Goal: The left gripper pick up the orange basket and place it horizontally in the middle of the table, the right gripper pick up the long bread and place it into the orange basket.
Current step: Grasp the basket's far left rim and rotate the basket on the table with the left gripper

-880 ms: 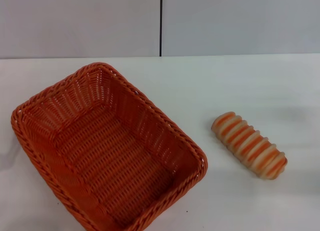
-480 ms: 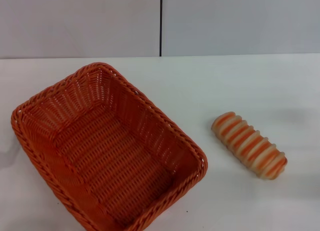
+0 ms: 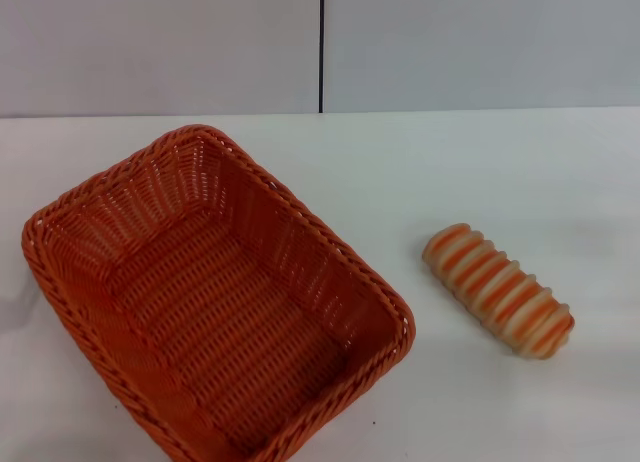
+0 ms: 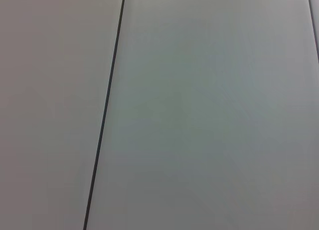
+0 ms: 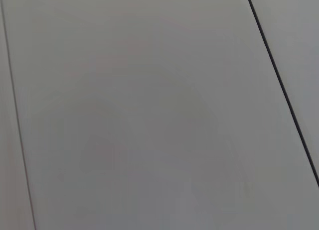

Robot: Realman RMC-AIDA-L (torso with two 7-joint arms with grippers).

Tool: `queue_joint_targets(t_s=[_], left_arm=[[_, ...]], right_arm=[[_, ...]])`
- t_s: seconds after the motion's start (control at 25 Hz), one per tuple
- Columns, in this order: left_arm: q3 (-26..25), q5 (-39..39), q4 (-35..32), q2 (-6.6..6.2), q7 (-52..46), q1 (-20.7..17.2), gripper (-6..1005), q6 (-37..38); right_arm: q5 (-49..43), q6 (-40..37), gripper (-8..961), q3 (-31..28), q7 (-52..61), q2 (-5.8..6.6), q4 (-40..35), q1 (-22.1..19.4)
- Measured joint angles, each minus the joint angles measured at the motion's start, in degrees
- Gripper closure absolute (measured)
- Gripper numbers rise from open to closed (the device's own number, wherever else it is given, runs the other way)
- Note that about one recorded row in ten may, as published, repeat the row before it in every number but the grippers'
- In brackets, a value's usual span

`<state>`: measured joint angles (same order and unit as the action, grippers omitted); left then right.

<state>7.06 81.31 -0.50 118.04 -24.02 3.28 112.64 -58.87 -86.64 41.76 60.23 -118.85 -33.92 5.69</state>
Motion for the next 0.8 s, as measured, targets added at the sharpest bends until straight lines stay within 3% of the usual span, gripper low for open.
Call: queue_joint_targets(t_s=[0.16,0.36,0.64,0.76,0.8], left_arm=[[0.0,0.0,-0.6,-0.02,-0.2,0.3,190,-0.2],[2.3,0.4,-8.5,-0.1,-7.1,1.0,191,-0.4],[9.9,1.8,-38.4,-0.1,-38.9,2.0,191,-7.1],[12.9,7.3,-55.0,-0.71,-56.4,3.1,192,-10.7],[13.1,8.5,-57.5,-0.8,-59.0,3.4,192,-10.8]], right_arm=[[-5.7,1.9,281,-3.4,12.6,-0.07,-11.2,-2.8],[-6.7,0.1,282,-7.5,15.3,-0.14,-11.2,-3.2],[-6.8,0.4,284,-8.8,13.2,0.1,-8.6,-2.5],[-6.8,0.4,285,-9.0,11.6,0.19,-6.7,-2.0],[-6.8,0.5,285,-9.4,11.1,0.22,-6.0,-1.7]])
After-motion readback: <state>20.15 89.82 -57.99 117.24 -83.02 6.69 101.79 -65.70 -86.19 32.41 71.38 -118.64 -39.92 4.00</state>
